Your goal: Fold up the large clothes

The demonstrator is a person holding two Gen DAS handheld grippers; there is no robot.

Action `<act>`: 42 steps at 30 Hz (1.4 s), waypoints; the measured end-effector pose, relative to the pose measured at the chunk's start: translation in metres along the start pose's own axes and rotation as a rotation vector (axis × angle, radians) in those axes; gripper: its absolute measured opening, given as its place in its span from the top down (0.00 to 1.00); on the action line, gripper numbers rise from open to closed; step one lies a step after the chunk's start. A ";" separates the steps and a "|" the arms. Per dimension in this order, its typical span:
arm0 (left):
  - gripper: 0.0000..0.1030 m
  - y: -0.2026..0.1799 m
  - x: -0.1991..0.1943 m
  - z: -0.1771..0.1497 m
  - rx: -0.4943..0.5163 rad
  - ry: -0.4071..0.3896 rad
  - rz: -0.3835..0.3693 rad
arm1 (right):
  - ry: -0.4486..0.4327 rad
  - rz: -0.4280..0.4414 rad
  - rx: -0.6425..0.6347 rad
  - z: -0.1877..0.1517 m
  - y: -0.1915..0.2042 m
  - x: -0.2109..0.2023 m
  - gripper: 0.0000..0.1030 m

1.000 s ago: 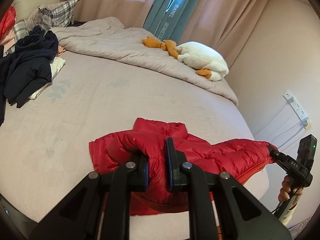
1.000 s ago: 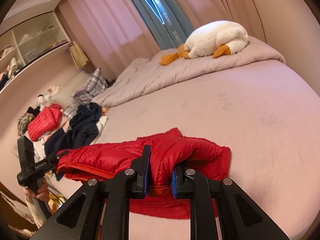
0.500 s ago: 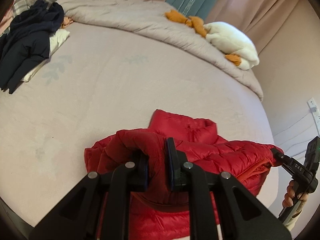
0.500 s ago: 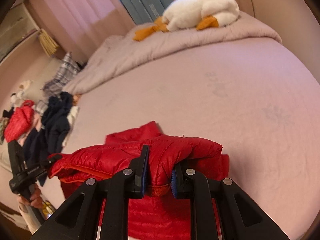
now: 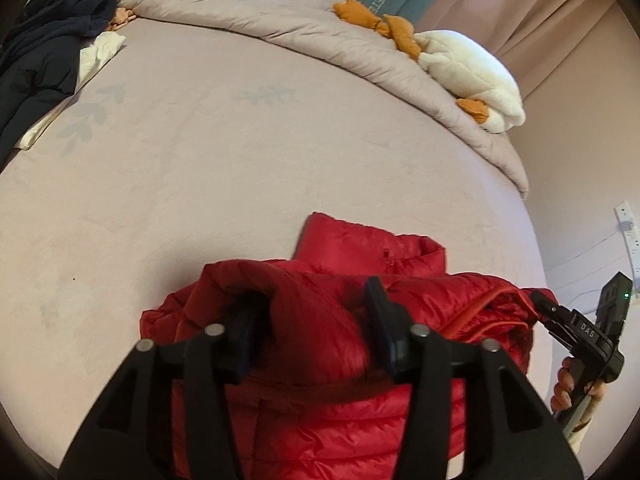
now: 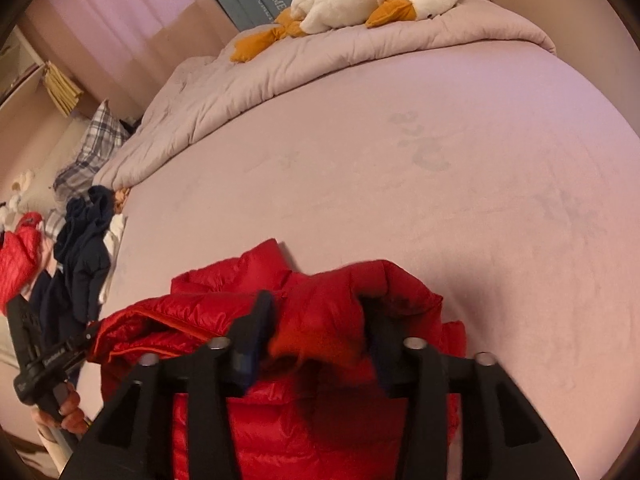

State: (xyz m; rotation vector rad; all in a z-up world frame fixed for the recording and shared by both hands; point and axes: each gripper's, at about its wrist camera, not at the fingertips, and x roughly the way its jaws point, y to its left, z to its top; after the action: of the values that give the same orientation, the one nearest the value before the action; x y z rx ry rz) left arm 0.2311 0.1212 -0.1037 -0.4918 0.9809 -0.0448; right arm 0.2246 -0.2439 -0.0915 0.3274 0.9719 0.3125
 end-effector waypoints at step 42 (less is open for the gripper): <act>0.76 0.052 -0.007 -0.066 -0.061 0.025 0.059 | 0.025 -0.014 -0.005 -0.047 -0.033 0.003 0.76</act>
State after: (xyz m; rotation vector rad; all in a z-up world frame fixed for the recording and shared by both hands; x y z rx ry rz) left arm 0.1645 0.1441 -0.1498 -0.5194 1.0233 0.0320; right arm 0.1904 -0.2665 -0.1314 0.3124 0.9974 0.3066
